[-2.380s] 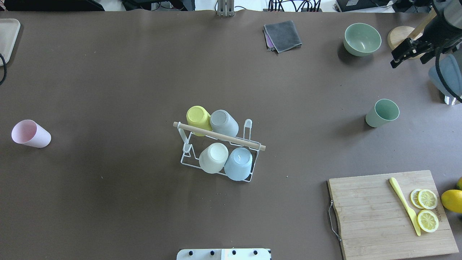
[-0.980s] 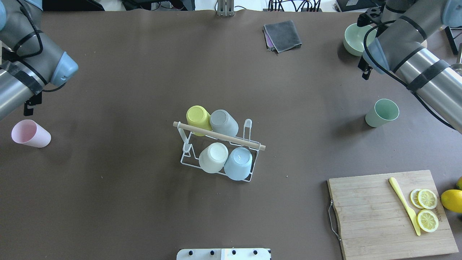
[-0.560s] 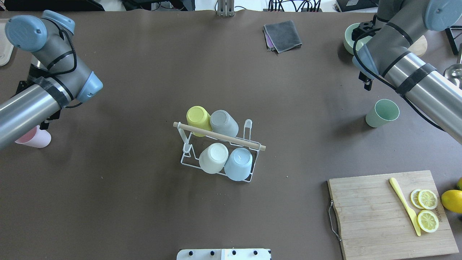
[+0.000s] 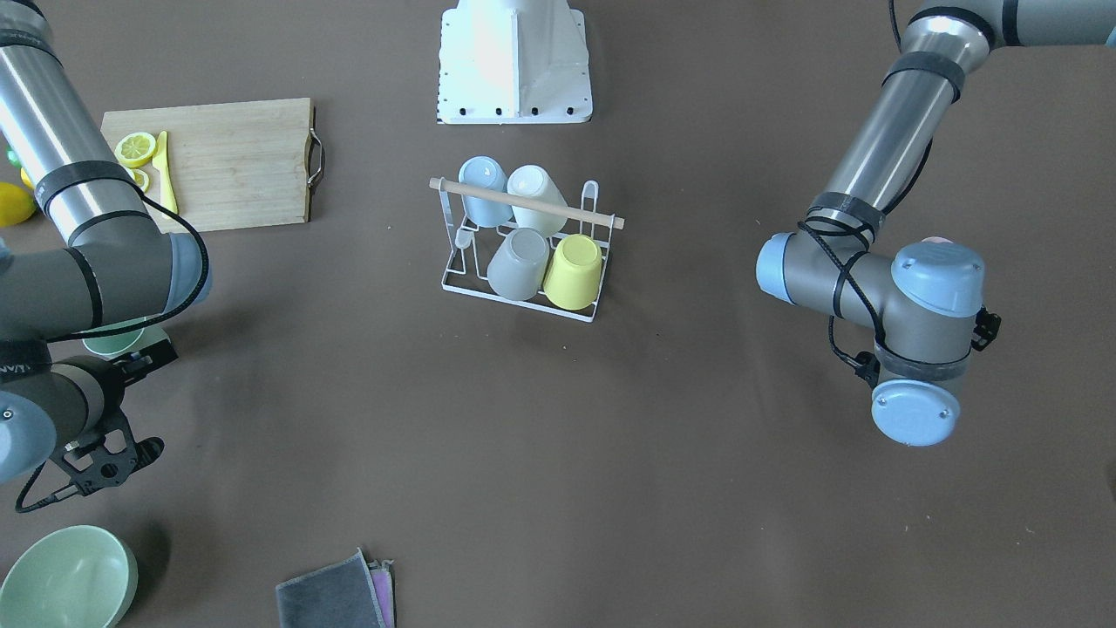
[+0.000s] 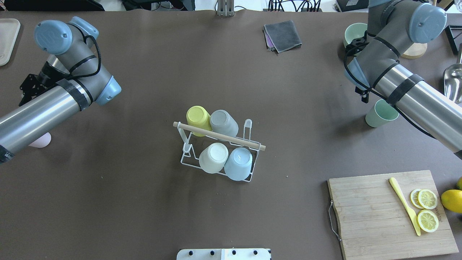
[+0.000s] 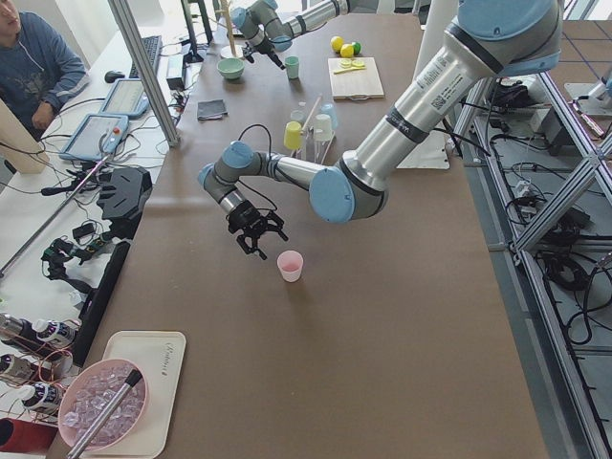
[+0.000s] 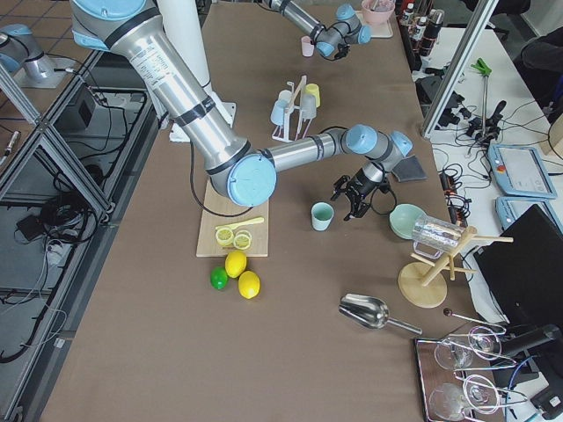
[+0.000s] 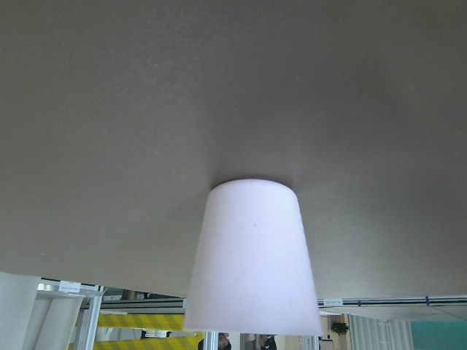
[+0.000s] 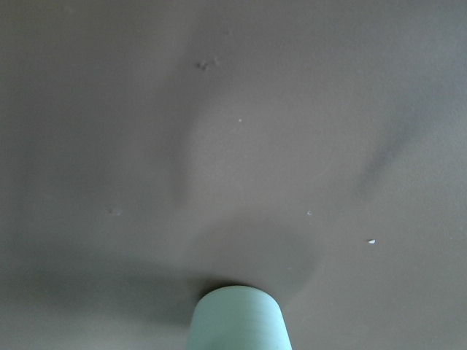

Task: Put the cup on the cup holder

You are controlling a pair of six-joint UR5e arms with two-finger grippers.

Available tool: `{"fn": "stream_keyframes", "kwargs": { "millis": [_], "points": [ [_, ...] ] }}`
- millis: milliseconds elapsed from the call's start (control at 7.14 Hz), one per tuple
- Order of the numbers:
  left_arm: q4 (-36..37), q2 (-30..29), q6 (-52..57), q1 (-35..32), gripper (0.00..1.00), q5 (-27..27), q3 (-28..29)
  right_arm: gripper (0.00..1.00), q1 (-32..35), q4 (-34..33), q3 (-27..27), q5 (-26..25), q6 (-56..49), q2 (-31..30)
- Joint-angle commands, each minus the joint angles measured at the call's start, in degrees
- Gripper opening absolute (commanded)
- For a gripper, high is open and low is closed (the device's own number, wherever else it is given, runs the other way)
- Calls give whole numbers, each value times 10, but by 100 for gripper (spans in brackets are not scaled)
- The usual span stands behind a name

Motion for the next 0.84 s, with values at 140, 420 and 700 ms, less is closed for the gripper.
{"fn": "stream_keyframes", "kwargs": {
  "millis": [140, 420, 700],
  "points": [
    [-30, 17, 0, 7, 98, -6, 13, 100, -18, -2, -34, -11, 0, 11],
    [-37, 19, 1, 15, 98, -34, 31, 100, -27, -3, -62, -14, -1, 23],
    [-38, 20, 7, 26, 97, -31, 44, 100, -34, -26, -74, -17, -14, 34]
  ]
}}
